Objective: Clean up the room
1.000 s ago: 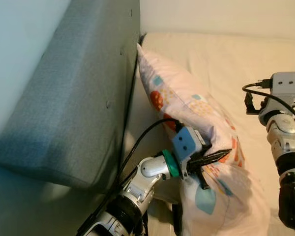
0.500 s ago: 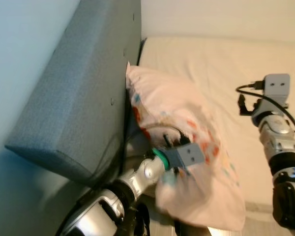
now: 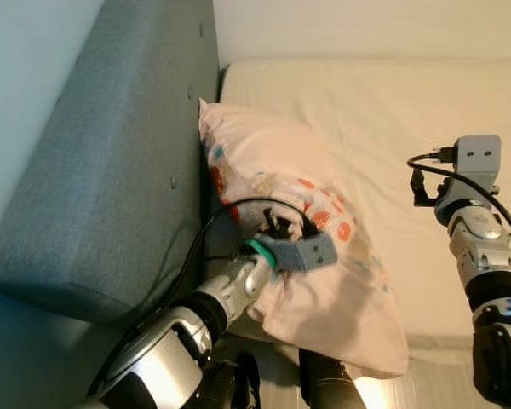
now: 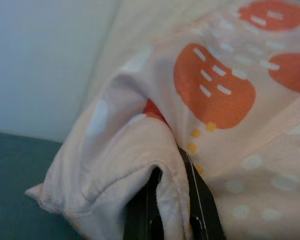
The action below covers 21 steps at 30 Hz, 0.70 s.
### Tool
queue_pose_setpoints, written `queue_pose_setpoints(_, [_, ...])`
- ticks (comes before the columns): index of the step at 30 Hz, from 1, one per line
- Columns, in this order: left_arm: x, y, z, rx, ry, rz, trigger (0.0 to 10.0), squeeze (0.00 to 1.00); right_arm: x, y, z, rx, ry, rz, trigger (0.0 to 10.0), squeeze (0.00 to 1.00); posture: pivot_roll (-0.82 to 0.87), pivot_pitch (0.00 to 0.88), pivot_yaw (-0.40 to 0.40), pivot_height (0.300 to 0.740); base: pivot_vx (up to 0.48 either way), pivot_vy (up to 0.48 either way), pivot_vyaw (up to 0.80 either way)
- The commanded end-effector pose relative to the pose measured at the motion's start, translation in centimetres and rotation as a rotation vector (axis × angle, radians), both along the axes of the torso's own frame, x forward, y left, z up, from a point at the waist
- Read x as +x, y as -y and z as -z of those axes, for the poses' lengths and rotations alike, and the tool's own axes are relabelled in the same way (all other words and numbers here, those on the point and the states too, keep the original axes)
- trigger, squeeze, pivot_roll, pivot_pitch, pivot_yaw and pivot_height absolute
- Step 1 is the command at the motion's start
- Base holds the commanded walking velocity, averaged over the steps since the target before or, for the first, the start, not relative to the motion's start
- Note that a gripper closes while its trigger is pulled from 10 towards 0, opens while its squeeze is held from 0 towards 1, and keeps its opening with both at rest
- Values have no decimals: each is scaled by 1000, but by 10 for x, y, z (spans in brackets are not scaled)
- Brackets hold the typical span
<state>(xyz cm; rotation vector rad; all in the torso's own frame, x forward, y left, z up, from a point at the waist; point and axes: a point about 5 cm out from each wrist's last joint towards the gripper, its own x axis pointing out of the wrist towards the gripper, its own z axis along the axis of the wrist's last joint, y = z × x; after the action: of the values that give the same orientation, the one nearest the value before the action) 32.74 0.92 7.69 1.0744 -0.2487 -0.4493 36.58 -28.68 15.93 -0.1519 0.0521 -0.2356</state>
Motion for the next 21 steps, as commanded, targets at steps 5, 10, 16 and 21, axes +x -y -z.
queue_pose_setpoints(5, [0, -58, 28, 80, -20, -236, 10000, 0, -3, -7, 12, 25, -13, -27, 10000, 0, -251, 199, 102, 740, 0, 0, 0])
queue_pose_setpoints(10, [0, -138, 38, 100, -43, -533, 10000, 0, -2, -14, 12, 47, 6, -56, 10000, 0, -237, 202, 102, 740, 0, 0, 0])
queue_pose_setpoints(16, [1, -165, 36, 101, -35, -629, 10000, 0, -2, -15, 11, 50, 17, -63, 10000, 0, -235, 205, 103, 740, 0, 0, 0])
queue_pose_setpoints(21, [-15, -143, 61, 25, -235, -580, 10000, 0, -1, -23, 15, 57, 6, -91, 10000, 0, -230, 208, 100, 740, 0, 0, 0])
